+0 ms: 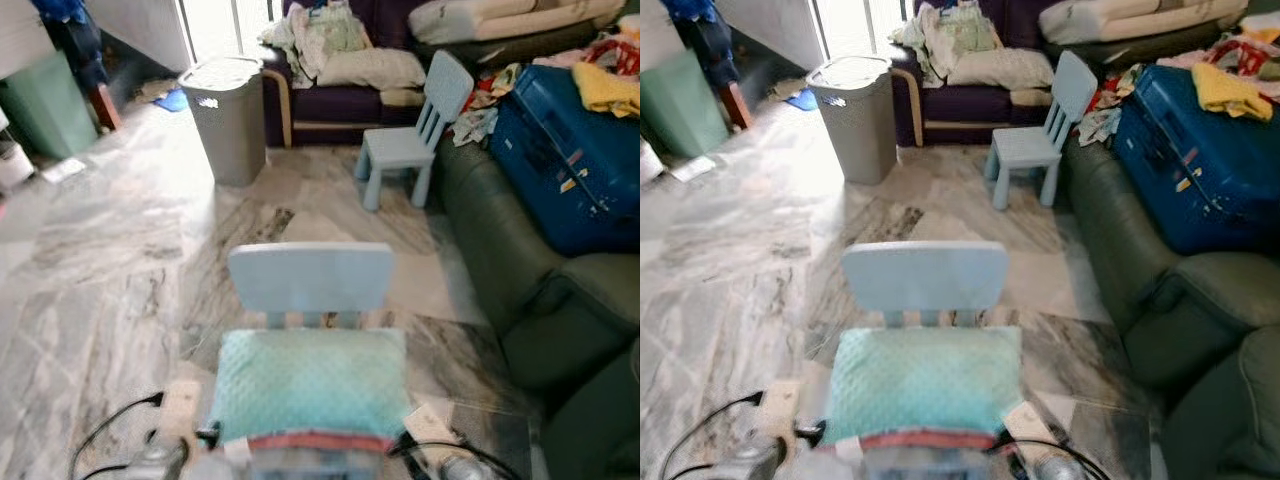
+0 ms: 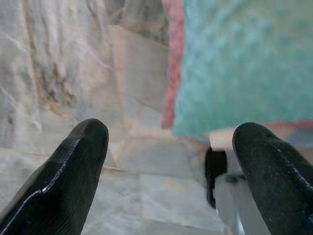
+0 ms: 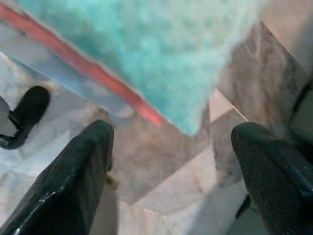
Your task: Move the pillow to the sofa
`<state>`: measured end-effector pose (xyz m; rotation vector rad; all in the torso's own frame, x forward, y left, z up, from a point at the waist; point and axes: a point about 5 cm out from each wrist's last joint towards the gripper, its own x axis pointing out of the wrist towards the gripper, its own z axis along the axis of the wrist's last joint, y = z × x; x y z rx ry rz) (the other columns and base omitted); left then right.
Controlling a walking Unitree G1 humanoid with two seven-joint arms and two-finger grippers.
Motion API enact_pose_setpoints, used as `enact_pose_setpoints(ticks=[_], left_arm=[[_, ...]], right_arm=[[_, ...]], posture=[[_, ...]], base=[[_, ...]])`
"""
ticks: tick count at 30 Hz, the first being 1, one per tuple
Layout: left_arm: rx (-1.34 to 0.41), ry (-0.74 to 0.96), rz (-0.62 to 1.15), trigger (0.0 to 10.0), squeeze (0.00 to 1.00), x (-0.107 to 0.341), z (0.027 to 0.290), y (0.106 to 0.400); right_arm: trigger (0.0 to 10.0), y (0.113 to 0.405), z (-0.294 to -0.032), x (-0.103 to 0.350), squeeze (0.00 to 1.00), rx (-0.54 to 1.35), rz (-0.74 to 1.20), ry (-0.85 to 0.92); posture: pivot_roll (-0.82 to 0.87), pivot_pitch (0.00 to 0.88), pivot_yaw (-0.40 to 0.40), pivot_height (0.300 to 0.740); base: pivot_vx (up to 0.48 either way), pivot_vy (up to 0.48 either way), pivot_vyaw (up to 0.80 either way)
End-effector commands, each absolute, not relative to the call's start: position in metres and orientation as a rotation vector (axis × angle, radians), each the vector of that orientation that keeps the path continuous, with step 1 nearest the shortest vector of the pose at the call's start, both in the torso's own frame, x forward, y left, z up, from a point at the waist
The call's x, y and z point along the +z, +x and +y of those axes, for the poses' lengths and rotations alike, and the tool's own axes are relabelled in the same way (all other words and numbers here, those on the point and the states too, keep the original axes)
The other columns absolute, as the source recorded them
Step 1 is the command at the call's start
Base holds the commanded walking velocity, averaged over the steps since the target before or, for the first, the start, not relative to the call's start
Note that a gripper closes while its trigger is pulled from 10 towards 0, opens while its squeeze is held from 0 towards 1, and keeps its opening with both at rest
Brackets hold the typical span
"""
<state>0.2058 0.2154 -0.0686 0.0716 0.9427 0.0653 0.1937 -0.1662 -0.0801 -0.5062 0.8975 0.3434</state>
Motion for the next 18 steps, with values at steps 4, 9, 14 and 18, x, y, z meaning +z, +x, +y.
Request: enact_pose_setpoints(ticks=[4,9,14,18], left_arm=[[0.049,0.098,0.963,10.0,0.00,-0.072,0.212,0.201],[0.008,0.109,0.930,10.0,0.00,-0.069,0.213,0.205],[-0.059,0.090,0.800,10.0,0.00,-0.057,0.208,0.222],[-0.124,0.088,0.663,10.0,0.00,-0.043,0.207,0.233]], right_arm=[[10.0,0.192,-0.176,-0.080,0.00,0.325,0.904,-0.522],[10.0,0.213,-0.181,-0.067,0.00,0.249,0.815,-0.435],[10.0,0.244,-0.179,-0.042,0.00,0.226,0.636,-0.351],[10.0,0.265,-0.177,-0.020,0.00,0.227,0.481,-0.298]], posture=[[0.01,0.024,0.027,0.740],[0.01,0.028,0.026,0.740],[0.03,0.044,0.016,0.740],[0.03,0.054,0.011,0.740]], base=[[0.000,0.000,0.00],[0.000,0.000,0.00],[0.000,0.000,0.00],[0.000,0.000,0.00]])
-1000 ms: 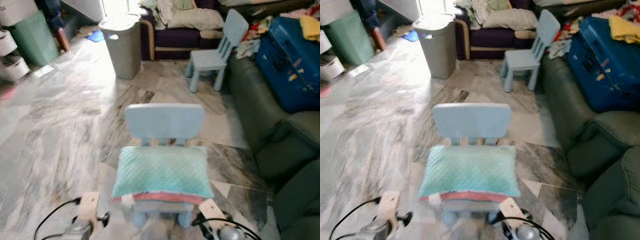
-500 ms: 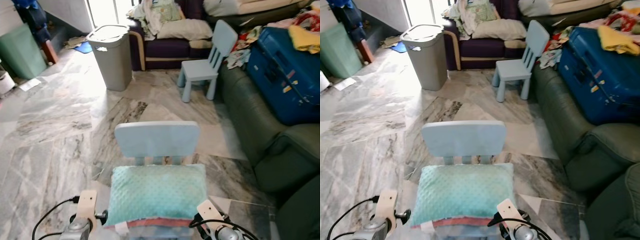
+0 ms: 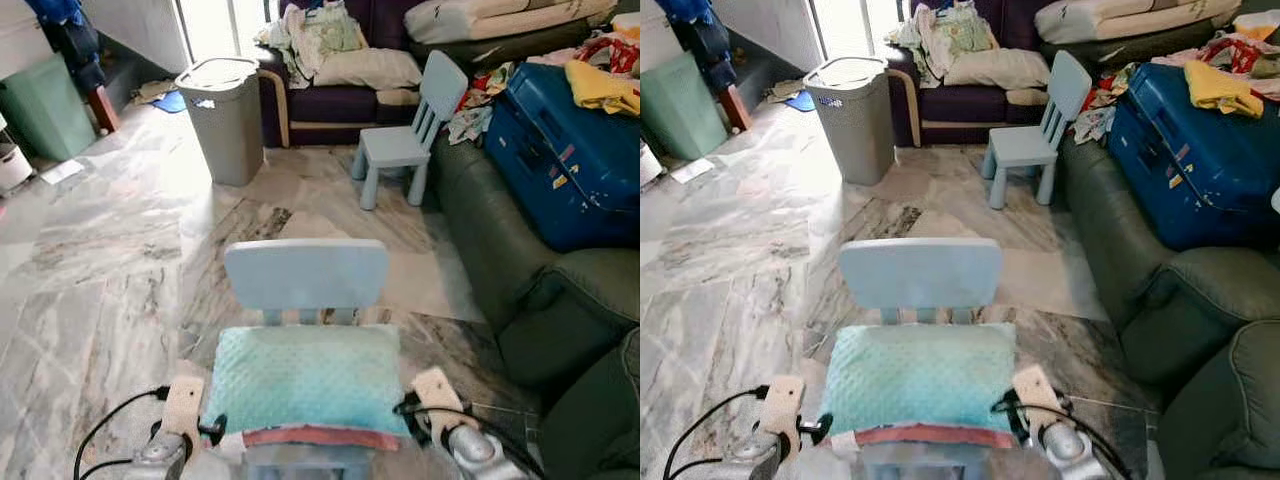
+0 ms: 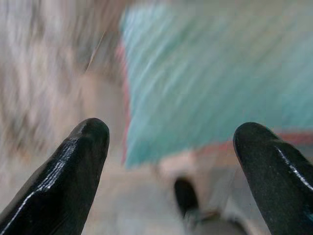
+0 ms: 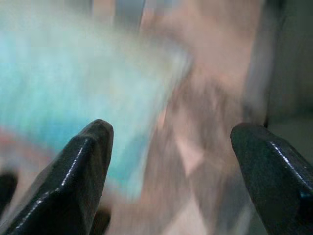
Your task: Move the pillow to the sofa
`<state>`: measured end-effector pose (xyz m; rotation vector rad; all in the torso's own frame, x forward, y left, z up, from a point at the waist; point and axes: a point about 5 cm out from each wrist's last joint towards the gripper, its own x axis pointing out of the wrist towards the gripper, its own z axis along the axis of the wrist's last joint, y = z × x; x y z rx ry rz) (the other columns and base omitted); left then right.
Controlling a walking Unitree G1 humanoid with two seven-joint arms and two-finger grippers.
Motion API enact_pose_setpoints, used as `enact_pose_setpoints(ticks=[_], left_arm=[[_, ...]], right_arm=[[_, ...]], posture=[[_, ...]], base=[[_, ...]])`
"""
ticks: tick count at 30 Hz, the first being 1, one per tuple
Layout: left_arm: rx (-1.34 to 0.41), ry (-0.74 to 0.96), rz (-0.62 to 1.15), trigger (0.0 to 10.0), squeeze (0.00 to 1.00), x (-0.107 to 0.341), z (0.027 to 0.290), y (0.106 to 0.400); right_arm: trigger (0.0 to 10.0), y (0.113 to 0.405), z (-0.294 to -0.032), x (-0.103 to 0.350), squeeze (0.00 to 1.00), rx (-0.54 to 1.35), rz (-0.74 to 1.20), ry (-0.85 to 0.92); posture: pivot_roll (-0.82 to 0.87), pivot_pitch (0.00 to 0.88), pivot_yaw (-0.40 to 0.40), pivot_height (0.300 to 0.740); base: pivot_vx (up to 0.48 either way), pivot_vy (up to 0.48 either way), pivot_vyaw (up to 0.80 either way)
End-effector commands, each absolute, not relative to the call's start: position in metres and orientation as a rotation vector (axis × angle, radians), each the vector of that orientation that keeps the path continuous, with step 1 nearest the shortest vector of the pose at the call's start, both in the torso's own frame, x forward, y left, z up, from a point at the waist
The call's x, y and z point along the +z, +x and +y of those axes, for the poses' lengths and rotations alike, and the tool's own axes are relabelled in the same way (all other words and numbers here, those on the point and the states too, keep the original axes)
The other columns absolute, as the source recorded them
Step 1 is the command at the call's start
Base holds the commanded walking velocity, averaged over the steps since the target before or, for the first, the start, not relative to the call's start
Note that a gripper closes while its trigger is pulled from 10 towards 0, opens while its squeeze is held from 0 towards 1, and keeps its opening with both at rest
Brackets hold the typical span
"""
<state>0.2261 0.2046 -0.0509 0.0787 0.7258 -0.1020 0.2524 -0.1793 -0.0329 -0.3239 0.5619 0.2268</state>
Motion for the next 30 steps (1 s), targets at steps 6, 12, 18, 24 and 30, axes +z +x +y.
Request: enact_pose_setpoints(ticks=[6,12,18,24,30], left_arm=[[-0.180,0.026,0.412,10.0,0.00,-0.008,0.201,0.241],[-0.226,0.068,0.157,10.0,0.00,0.045,0.190,0.232],[-0.191,0.068,0.114,10.0,0.00,0.054,0.190,0.212],[-0.141,0.050,0.130,10.0,0.00,0.061,0.196,0.217],[-0.206,0.010,0.086,10.0,0.00,0.082,0.180,0.232]], right_arm=[[10.0,0.279,-0.178,0.014,0.00,0.227,0.292,-0.207],[10.0,0.275,-0.179,0.055,0.00,0.182,0.174,-0.054],[10.0,0.257,-0.186,0.074,0.00,0.148,0.157,0.010],[10.0,0.249,-0.186,0.090,0.00,0.138,0.173,0.098],[10.0,0.252,-0.180,0.109,0.00,0.150,0.159,0.038]], posture=[[0.02,0.060,0.004,0.740],[0.00,0.069,0.004,0.740],[0.00,0.069,0.005,0.740],[-0.02,0.066,0.001,0.740],[-0.03,0.056,0.006,0.740]], base=[[0.000,0.000,0.00],[0.000,0.000,0.00],[0.000,0.000,0.00],[0.000,0.000,0.00],[0.000,0.000,0.00]])
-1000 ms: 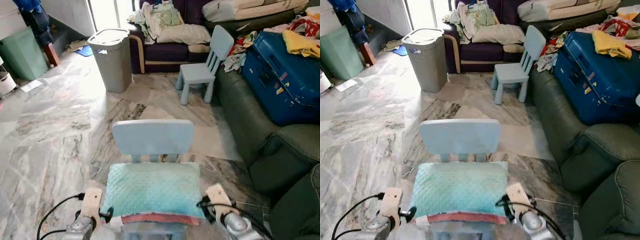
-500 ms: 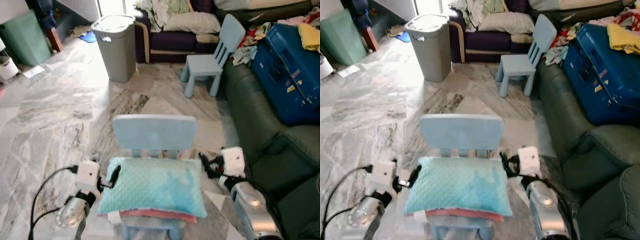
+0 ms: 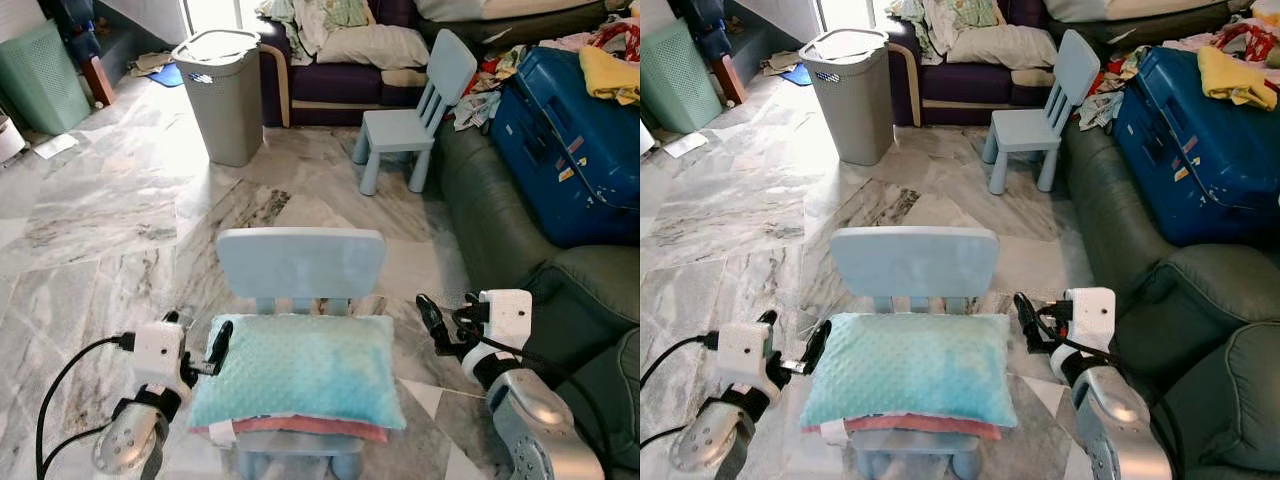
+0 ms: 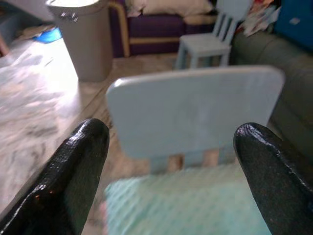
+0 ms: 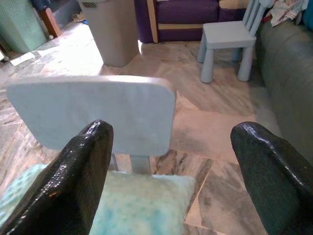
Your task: Move the pillow to the sofa
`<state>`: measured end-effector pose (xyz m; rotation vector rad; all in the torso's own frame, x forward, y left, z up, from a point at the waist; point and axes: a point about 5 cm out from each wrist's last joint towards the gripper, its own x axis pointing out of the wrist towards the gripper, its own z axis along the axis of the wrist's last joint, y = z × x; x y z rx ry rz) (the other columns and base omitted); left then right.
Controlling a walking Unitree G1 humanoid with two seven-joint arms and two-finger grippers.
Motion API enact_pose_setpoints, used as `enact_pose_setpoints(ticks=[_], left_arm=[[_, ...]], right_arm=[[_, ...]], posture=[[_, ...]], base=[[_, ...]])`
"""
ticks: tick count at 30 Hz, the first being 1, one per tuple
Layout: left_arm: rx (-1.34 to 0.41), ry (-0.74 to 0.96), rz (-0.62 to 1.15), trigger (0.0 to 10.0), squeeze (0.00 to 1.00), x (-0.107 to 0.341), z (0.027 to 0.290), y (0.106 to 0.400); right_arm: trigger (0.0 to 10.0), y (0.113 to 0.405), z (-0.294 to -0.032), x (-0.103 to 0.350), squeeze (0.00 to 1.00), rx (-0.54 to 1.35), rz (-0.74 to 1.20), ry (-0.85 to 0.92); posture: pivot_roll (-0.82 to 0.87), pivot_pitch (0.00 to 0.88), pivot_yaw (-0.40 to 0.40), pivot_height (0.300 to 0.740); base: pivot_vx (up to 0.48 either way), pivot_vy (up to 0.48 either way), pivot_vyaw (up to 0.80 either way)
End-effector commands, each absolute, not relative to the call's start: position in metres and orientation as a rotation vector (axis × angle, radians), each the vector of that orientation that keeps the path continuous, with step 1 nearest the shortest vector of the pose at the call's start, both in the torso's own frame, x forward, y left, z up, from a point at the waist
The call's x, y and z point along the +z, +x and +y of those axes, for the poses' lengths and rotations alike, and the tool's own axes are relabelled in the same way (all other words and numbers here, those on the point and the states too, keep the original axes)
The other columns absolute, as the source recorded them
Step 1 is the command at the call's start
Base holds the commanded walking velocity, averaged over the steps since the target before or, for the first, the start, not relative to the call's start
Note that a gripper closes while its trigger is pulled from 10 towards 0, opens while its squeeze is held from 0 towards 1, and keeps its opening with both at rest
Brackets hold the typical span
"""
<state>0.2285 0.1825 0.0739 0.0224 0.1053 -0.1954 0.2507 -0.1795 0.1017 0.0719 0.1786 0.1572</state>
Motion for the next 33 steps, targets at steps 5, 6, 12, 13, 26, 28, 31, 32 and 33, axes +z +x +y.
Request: enact_pose_setpoints(ticks=[5,6,12,13,26,28,31,32,33], left_arm=[[-0.222,-0.038,0.027,10.0,0.00,0.102,0.170,0.246],[-0.238,-0.044,0.016,10.0,0.00,0.107,0.164,0.247],[-0.236,-0.007,0.035,10.0,0.00,0.107,0.162,0.245],[-0.233,-0.023,0.059,10.0,0.00,0.104,0.165,0.243],[-0.192,-0.009,0.090,10.0,0.00,0.101,0.170,0.239],[-0.190,-0.012,0.096,10.0,0.00,0.101,0.171,0.237],[-0.185,-0.010,0.105,10.0,0.00,0.100,0.171,0.234],[-0.183,-0.009,0.112,10.0,0.00,0.100,0.172,0.231],[-0.183,-0.009,0.112,10.0,0.00,0.100,0.172,0.231]], right_arm=[[10.0,0.255,-0.184,0.115,0.00,0.132,0.155,0.095],[10.0,0.257,-0.185,0.119,0.00,0.114,0.131,0.062],[10.0,0.258,-0.182,0.120,0.00,0.144,0.151,0.029],[10.0,0.258,-0.180,0.121,0.00,0.164,0.144,0.017],[10.0,0.263,-0.181,0.126,0.00,0.183,0.133,0.085],[10.0,0.261,-0.179,0.124,0.00,0.188,0.141,0.093],[10.0,0.259,-0.177,0.122,0.00,0.196,0.151,0.096],[10.0,0.256,-0.176,0.121,0.00,0.201,0.159,0.101],[10.0,0.256,-0.176,0.121,0.00,0.201,0.159,0.101]], posture=[[-0.04,0.055,0.009,0.740],[-0.04,0.053,0.009,0.740],[-0.03,0.043,0.001,0.740],[-0.03,0.043,0.001,0.740],[-0.02,0.048,-0.006,0.740],[-0.02,0.054,-0.006,0.740],[-0.01,0.065,-0.007,0.740],[-0.01,0.080,-0.010,0.740],[-0.01,0.080,-0.010,0.740]], base=[[0.000,0.000,0.00],[0.000,0.000,0.00],[0.000,0.000,0.00],[0.000,0.000,0.00],[0.000,0.000,0.00],[0.000,0.000,0.00],[0.000,0.000,0.00],[0.000,0.000,0.00],[0.000,0.000,0.00]])
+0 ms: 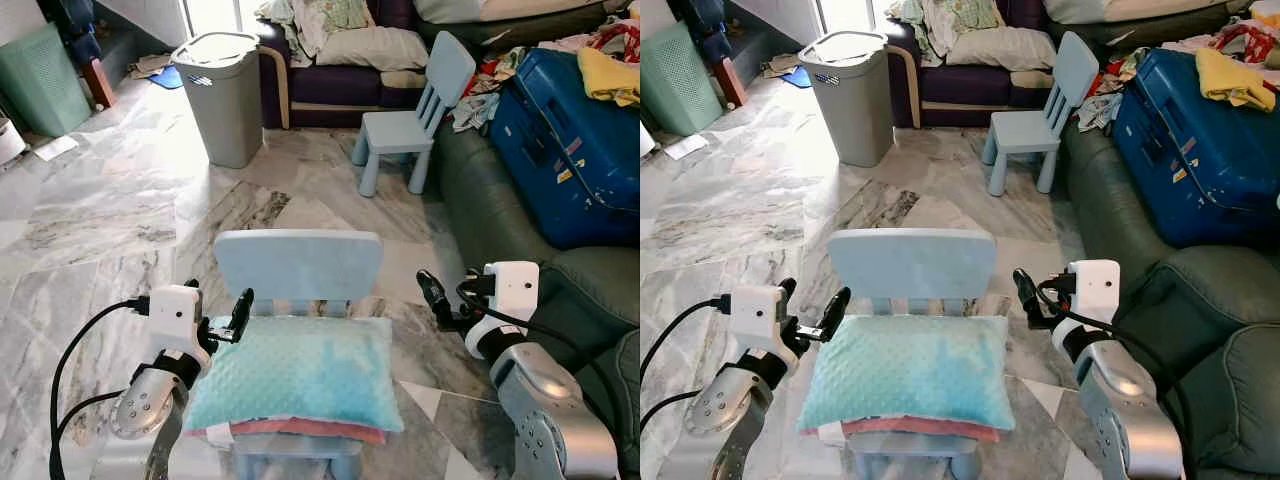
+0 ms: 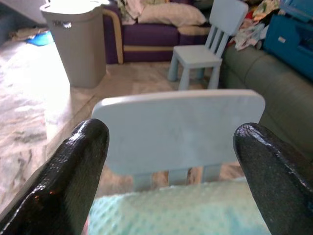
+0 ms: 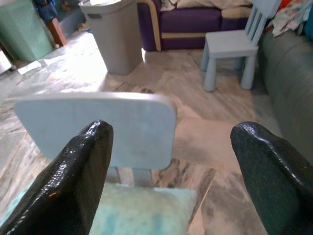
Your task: Move the pillow to the sofa
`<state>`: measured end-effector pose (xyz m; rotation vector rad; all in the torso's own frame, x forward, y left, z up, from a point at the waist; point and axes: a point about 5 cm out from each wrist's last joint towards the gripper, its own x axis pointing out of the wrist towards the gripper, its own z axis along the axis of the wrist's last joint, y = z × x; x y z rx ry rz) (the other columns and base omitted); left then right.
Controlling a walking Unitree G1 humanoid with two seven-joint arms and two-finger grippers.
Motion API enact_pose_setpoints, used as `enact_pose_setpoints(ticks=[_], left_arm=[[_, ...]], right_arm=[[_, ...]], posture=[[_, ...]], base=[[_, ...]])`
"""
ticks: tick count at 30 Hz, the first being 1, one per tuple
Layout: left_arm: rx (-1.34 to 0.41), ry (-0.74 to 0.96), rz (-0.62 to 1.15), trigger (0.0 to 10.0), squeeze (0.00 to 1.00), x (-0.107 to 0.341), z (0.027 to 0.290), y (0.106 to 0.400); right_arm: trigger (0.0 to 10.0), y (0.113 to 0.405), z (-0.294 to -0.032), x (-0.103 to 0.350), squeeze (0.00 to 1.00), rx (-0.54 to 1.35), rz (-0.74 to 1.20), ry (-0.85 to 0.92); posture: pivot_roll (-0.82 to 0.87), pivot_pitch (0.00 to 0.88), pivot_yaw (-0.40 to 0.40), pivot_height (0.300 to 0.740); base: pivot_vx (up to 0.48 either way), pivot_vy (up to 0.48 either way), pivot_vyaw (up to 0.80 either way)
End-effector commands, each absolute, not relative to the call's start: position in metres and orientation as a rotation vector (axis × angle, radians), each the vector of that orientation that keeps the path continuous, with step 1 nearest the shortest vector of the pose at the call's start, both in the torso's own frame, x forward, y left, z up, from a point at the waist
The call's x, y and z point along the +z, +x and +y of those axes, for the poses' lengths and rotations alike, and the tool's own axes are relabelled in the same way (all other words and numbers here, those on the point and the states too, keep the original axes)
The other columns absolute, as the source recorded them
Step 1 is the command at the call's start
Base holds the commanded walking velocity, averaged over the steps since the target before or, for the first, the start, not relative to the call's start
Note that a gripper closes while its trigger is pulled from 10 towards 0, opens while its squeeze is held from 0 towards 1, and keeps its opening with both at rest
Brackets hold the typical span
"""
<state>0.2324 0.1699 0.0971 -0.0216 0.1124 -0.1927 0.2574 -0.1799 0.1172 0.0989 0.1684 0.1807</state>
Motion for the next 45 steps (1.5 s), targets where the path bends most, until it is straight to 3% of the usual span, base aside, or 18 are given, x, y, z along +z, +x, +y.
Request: enact_pose_setpoints(ticks=[1,18,40,45], left_arm=[[-0.181,-0.008,0.123,10.0,0.00,0.098,0.172,0.227],[-0.180,0.002,0.215,10.0,0.00,0.096,0.177,0.192],[-0.192,0.009,0.235,10.0,0.00,0.099,0.179,0.196],[-0.189,0.010,0.237,10.0,0.00,0.099,0.180,0.196]], right_arm=[[10.0,0.253,-0.175,0.118,0.00,0.207,0.173,0.105],[10.0,0.224,-0.172,0.103,0.00,0.248,0.291,0.103],[10.0,0.224,-0.166,0.105,0.00,0.265,0.293,0.111],[10.0,0.226,-0.166,0.106,0.00,0.269,0.288,0.109]], posture=[[0.00,0.086,-0.011,0.740],[0.02,0.228,-0.029,0.740],[0.02,0.221,-0.021,0.740],[0.02,0.222,-0.020,0.714]], base=[[0.000,0.000,0.00],[0.000,0.000,0.00],[0.000,0.000,0.00],[0.000,0.000,0.00]])
